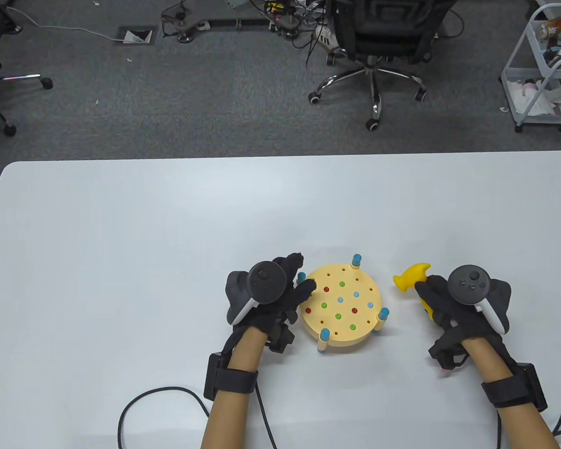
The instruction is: Hammer toy nails into tap bench
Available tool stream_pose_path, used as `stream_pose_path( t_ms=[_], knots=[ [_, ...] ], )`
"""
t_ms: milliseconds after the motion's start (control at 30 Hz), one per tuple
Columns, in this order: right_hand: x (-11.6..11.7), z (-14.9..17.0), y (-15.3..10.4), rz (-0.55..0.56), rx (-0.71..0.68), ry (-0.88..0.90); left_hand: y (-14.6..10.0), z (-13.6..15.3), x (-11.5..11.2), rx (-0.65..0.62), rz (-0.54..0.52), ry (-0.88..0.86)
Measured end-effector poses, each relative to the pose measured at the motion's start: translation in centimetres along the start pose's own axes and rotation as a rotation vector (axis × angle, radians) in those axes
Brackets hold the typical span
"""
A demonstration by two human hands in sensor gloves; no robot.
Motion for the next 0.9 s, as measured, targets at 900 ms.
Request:
stream_pose_path(
  t_ms=[900],
  knots=[
    [-1.5,-2.2,-2.9,0.347,-0.104,-0.384,-5.0,2.8,4.3,0.041,-0.154,0.352]
  ],
)
Point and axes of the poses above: the tracker on the back of each hand, its own z axis roughly to the little-finger side, its own y axis roughly from the wrist to the fingertips, x = y × z, the point moved 1 cm from there along y, roughly from the wrist to the fingertips, and after that the axes turned 7 degrees about x, right-handed, at the moved point
